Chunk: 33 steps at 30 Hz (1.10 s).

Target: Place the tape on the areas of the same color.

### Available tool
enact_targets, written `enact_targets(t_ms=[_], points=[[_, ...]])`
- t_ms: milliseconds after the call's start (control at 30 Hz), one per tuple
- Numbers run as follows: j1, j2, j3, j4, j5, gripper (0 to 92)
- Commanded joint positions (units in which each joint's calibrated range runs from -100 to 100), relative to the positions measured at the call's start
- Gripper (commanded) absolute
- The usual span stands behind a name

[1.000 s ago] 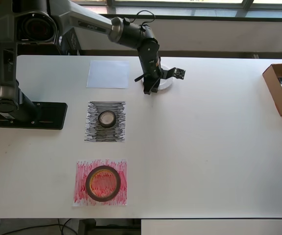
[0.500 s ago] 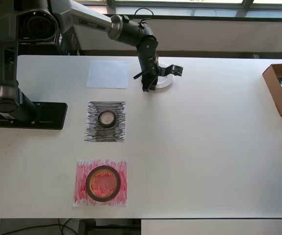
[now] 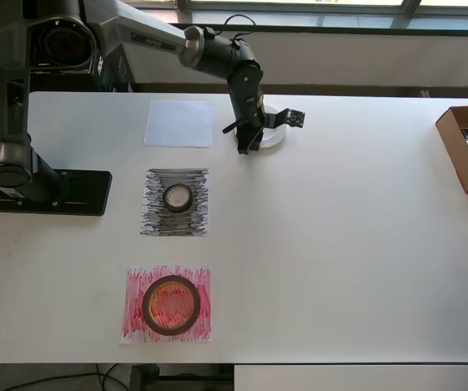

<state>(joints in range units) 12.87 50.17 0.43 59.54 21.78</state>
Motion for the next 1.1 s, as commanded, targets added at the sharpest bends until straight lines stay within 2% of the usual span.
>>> enact_targets(t_ms=[0, 567, 767, 1067], points=[[0.49, -0.78, -0.47, -0.78, -4.83, 0.0], [1.67, -0.87, -0.20, -0.69, -24.88, 0.0], [3.41, -4.15, 0.53, -0.69, -28.24, 0.0], [8.14, -16.77, 11.25, -0.78, -29.71, 0.0]])
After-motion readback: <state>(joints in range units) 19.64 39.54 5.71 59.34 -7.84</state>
